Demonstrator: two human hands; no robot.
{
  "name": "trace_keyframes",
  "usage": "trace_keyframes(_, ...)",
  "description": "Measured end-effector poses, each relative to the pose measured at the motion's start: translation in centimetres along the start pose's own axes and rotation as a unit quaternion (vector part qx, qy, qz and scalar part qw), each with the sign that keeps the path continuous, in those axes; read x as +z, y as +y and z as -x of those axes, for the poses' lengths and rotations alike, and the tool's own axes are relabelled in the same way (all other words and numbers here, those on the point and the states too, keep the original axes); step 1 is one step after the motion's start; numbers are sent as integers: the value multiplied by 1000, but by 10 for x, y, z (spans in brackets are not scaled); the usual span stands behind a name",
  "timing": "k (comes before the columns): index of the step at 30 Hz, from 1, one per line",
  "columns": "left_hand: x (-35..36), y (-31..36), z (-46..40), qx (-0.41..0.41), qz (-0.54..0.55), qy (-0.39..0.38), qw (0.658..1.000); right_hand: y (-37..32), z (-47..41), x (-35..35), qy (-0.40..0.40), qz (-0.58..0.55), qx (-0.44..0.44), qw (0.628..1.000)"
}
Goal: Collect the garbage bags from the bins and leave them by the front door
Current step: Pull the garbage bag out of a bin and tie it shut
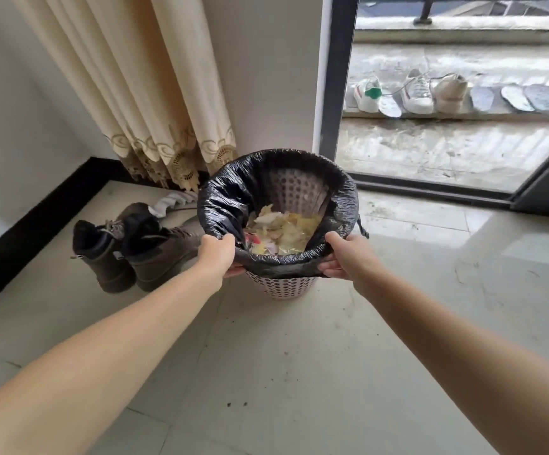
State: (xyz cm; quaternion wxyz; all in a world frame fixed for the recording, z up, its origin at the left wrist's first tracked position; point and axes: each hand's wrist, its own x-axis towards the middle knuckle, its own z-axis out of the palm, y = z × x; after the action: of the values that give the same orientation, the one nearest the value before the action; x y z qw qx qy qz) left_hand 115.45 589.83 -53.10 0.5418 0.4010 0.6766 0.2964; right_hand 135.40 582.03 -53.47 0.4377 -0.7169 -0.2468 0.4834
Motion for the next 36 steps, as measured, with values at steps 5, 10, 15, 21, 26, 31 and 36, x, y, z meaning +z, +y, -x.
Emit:
trace_keyframes(5,21,1,35,-30,-23,-97,995,3,25,-45,43,-11,38,998)
trace_keyframes(10,26,-32,46,-66,38,-148,986,25,27,-79,-5,26,37,999)
trace_keyframes(15,-1,-36,41,-145,145,-178,962,43,30,-77,10,-68,73,995)
trace_keyframes(21,1,-54,42,-234,220,-149,935,89,25,-58,5,-225,208,952)
trace_keyframes(26,-3,-36,35,-210,233,-192,930,72,23,-55,-42,-348,134,927)
trace_keyframes(31,-7,-35,41,-203,224,-143,942,61,29,-71,18,-421,119,899)
trace_keyframes(36,-7,0,53,-28,290,-24,956,31,34,-83,45,-361,-2,932)
